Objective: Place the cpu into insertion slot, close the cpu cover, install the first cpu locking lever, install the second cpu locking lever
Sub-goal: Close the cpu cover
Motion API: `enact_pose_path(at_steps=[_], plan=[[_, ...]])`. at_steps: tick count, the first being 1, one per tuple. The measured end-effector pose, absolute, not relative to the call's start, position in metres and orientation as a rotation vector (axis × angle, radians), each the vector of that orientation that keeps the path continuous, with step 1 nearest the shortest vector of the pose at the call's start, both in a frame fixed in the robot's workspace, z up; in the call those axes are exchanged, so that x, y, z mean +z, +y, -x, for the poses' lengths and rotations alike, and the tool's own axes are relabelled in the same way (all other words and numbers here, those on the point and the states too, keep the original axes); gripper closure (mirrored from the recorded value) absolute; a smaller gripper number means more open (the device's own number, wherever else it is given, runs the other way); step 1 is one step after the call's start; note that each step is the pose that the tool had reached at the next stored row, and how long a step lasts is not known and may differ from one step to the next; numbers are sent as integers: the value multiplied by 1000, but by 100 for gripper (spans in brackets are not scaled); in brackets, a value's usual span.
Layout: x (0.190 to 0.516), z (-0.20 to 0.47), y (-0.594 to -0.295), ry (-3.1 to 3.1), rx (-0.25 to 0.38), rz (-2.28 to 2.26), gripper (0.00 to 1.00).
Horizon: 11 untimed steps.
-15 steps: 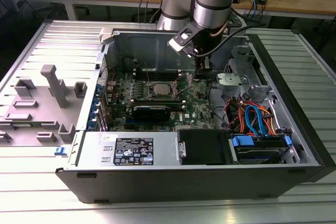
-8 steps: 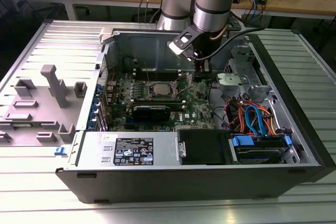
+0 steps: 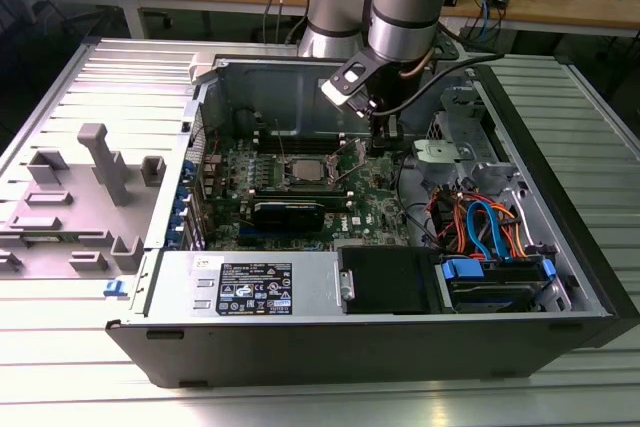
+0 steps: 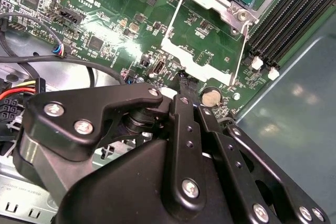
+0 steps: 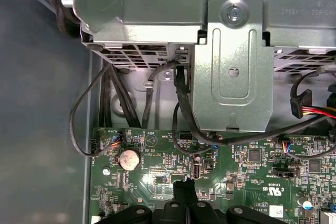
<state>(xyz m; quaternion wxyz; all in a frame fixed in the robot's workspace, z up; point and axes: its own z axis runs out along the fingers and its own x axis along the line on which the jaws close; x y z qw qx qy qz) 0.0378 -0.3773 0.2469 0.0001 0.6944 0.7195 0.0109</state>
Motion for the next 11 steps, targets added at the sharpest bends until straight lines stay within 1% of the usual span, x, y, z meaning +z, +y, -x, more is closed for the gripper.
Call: enact_pose_path(at_steps=[11], plan=[[243,-35,-378,2261,33,-2182,89]])
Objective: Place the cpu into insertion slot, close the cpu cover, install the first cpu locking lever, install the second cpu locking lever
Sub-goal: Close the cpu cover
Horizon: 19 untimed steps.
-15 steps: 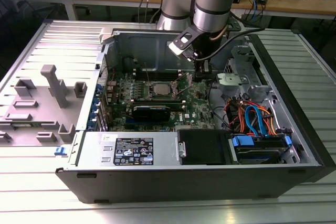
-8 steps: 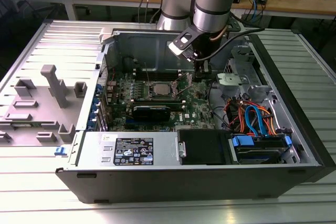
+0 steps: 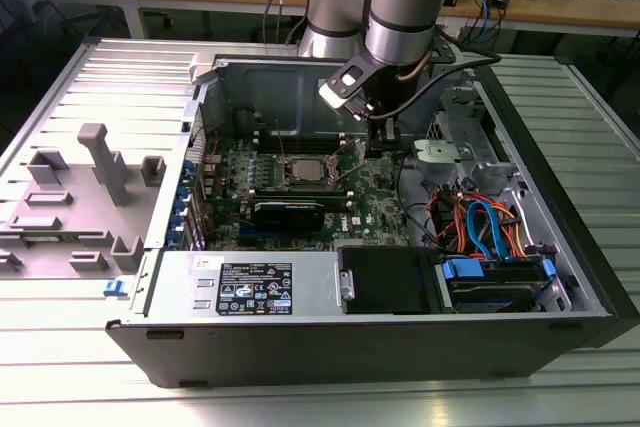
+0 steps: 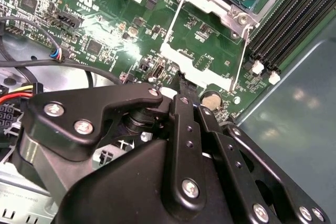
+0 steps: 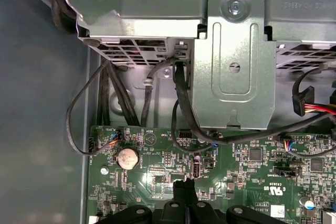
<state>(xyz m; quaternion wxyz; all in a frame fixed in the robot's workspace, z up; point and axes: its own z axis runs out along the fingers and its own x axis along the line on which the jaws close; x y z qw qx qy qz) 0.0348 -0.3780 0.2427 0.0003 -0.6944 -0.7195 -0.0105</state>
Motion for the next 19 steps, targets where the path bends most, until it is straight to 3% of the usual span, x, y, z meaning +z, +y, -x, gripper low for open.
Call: enact_pose_path(at_steps=[19], plan=[[246,-25,-378,-2258,-32,2179,89]])
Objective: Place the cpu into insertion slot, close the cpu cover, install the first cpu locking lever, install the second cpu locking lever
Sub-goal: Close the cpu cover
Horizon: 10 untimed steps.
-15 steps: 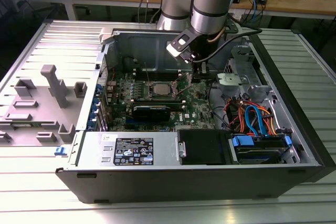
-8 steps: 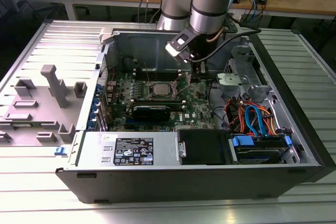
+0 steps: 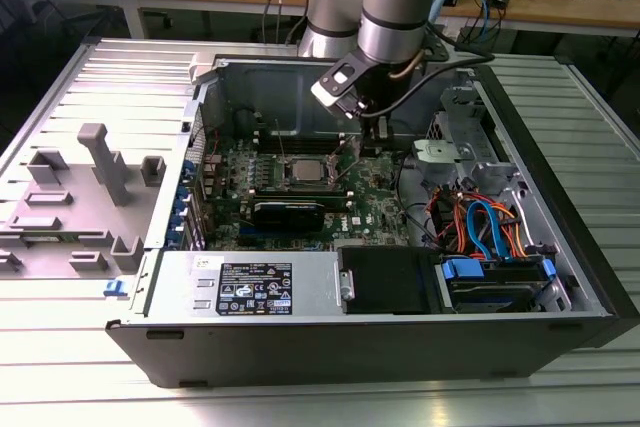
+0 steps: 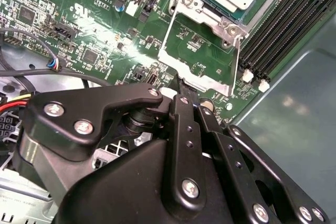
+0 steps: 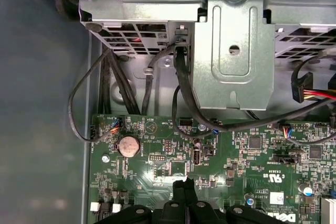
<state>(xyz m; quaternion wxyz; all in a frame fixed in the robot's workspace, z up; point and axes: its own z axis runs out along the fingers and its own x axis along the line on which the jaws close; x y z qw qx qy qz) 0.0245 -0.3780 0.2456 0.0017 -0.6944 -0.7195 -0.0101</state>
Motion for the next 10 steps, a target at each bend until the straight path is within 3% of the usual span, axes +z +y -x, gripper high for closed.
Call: enact_pose_path(at_steps=[10], plan=[[247,-17,-378,-2258,-31,2179,89]])
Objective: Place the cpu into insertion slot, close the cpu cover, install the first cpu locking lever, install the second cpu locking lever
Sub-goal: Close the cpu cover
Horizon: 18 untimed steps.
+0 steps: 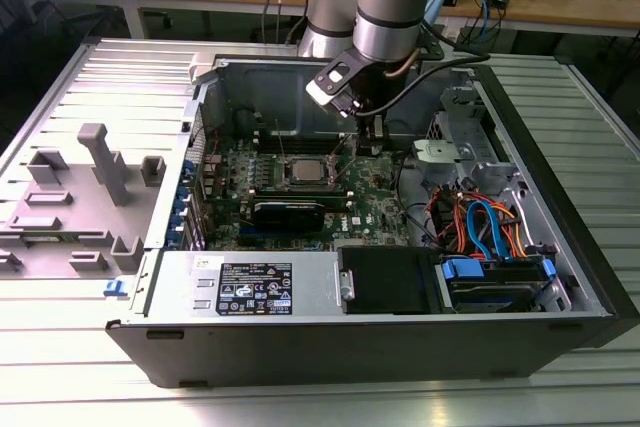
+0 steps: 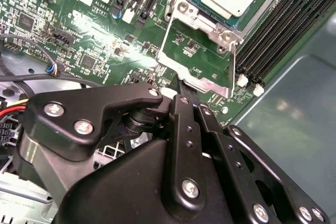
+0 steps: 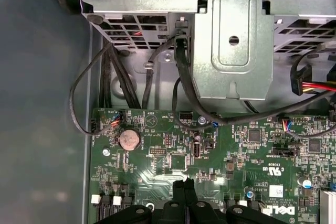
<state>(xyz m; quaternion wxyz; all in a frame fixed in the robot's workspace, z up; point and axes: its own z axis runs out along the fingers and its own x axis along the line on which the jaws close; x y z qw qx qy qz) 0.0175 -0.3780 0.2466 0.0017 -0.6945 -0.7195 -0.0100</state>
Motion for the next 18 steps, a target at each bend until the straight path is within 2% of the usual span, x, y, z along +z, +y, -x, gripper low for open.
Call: enact_pose_path(at_steps=[18], plan=[[247,2,-378,-2258,-32,2179,89]])
